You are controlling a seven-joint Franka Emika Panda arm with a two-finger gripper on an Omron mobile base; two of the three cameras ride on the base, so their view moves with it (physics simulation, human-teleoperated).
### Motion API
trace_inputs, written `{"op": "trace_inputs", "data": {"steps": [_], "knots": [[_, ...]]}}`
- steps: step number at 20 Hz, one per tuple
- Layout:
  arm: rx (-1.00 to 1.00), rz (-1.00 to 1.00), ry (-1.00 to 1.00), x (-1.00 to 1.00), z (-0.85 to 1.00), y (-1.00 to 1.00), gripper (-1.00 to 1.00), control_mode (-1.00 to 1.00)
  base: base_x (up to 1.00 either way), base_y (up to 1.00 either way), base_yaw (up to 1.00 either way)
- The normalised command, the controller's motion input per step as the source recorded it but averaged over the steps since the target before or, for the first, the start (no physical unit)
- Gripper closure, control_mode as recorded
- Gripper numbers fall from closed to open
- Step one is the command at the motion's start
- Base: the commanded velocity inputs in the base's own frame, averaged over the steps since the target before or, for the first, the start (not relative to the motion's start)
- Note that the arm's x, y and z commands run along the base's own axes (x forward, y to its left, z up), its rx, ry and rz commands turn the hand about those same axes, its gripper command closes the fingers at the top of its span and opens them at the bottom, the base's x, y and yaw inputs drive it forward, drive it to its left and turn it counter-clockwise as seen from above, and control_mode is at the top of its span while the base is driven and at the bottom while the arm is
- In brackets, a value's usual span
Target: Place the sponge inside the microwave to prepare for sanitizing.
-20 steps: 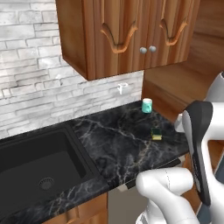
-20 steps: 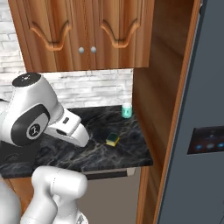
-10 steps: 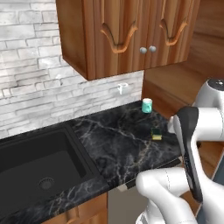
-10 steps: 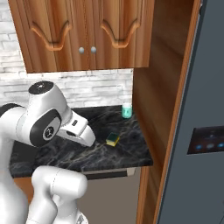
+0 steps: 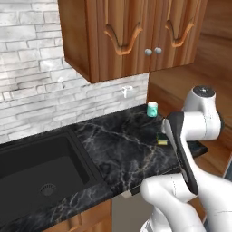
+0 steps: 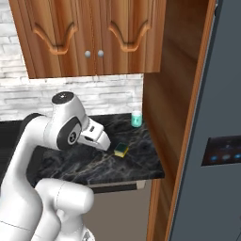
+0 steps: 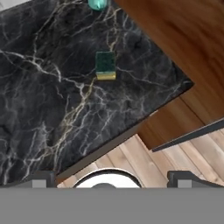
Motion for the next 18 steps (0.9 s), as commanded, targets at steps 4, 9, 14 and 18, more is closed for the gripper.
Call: {"op": "trace_inputs", "data": {"steps": [4,9,14,18], "knots": [[0.00,0.00,0.00,0.76,-0.29,-0.04,-1.00,-1.00,0.00,0.00,0.00],[0.00,0.00,0.01,0.69,-0.31,-0.23,-1.00,-1.00,0.00,0.00,0.00],[0.00,0.00,0.01,0.43,-0.29,-0.14,-1.00,-1.00,0.00,0.00,0.00],[0.00,0.00,0.00,0.48,-0.23,-0.08,-1.00,-1.00,0.00,0.00,0.00]]}}
